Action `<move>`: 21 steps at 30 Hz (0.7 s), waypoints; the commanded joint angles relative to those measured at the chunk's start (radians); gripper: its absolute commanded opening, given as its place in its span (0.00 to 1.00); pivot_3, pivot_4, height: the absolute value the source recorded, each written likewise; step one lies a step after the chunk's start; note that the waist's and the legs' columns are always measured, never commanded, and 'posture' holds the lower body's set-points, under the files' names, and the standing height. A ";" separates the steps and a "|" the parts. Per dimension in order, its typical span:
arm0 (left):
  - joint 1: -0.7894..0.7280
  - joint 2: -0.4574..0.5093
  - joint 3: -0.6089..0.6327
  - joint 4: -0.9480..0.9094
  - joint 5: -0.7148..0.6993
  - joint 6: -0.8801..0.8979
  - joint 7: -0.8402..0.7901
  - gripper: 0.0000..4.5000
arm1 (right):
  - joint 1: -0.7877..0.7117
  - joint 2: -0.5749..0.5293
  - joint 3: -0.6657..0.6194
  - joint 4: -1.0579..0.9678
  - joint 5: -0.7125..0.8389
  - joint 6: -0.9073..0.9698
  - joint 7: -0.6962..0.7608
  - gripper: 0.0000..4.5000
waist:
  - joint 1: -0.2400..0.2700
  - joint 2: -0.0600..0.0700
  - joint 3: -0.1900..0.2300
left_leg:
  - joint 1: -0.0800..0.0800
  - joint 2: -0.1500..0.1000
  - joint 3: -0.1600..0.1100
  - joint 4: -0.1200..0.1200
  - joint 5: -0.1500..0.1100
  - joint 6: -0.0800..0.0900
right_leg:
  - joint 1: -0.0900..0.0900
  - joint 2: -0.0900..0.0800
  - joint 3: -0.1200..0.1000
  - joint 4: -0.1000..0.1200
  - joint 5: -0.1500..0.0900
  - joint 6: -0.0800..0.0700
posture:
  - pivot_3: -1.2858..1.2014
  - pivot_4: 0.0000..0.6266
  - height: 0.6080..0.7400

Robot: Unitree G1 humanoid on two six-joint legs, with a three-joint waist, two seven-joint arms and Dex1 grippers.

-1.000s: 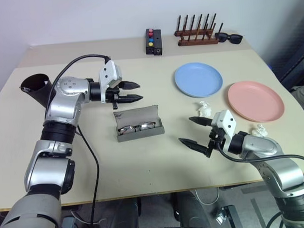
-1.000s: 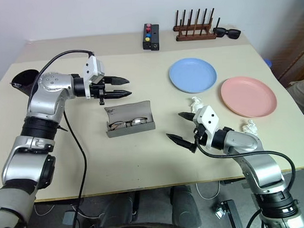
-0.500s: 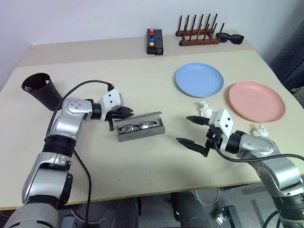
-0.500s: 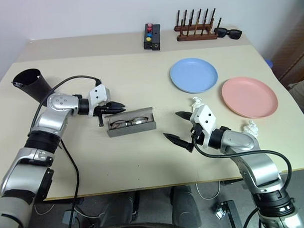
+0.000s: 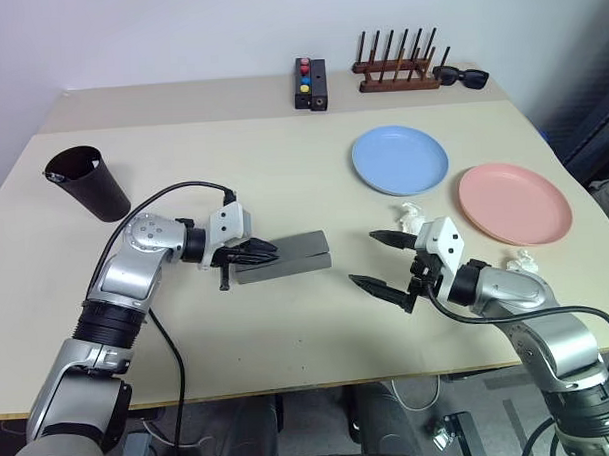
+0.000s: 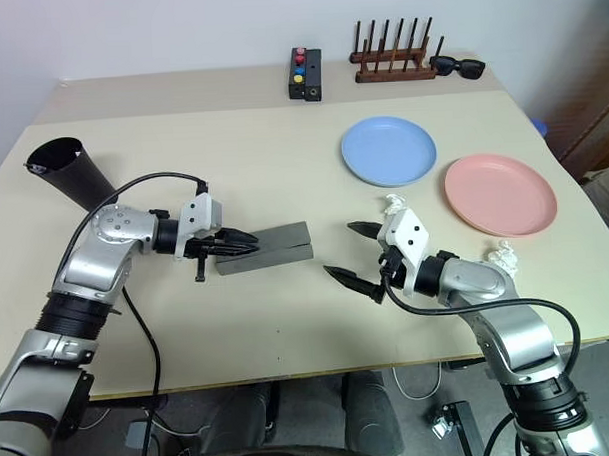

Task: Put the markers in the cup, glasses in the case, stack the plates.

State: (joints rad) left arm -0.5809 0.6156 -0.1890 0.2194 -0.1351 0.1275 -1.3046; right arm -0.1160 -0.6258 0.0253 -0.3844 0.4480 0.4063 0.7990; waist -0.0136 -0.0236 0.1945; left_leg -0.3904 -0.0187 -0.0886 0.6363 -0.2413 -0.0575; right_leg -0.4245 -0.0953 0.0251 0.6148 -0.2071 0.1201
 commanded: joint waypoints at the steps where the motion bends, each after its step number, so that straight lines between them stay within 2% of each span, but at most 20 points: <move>1: 0.021 0.006 -0.019 -0.018 0.020 0.005 0.018 0.12 | -0.014 0.008 -0.010 -0.010 0.001 -0.018 0.007 1.00 | 0.000 0.000 0.000 | 0.000 0.000 0.000 0.000 0.000 0.000 | 0.000 0.000 0.000 0.000 0.000 0.000 | 0.52 0.24 0.95; 9: 0.008 -0.032 0.061 -0.039 -0.082 0.051 0.066 0.12 | -0.026 0.013 -0.012 -0.005 -0.007 -0.020 0.011 1.00 | 0.001 0.000 0.000 | 0.000 0.000 0.000 0.001 0.000 0.000 | 0.000 0.000 0.000 0.000 0.000 0.000 | 0.52 0.24 0.95; 17: 0.013 0.010 0.146 -0.087 -0.161 0.081 0.074 0.12 | -0.091 -0.002 -0.037 0.019 -0.022 -0.024 0.008 1.00 | -0.004 0.000 0.000 | 0.000 0.000 0.000 0.000 0.000 0.000 | 0.000 0.000 0.000 0.000 0.000 0.001 | 0.52 0.24 0.95; 21: 0.026 0.029 0.221 -0.130 -0.222 0.130 0.110 0.12 | -0.195 -0.021 -0.001 0.132 -0.159 -0.069 -0.044 1.00 | -0.003 0.000 0.000 | 0.000 0.000 0.000 0.000 0.000 0.000 | 0.000 0.000 0.000 0.000 0.000 0.000 | 0.52 0.24 0.95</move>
State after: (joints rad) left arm -0.5553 0.6276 -0.0159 0.1416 -0.3099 0.2350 -1.2091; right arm -0.2766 -0.6318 0.0297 -0.2871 0.3461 0.3718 0.7827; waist -0.0163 -0.0233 0.1944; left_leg -0.3904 -0.0187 -0.0886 0.6367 -0.2413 -0.0575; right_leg -0.4246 -0.0953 0.0250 0.6148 -0.2069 0.1203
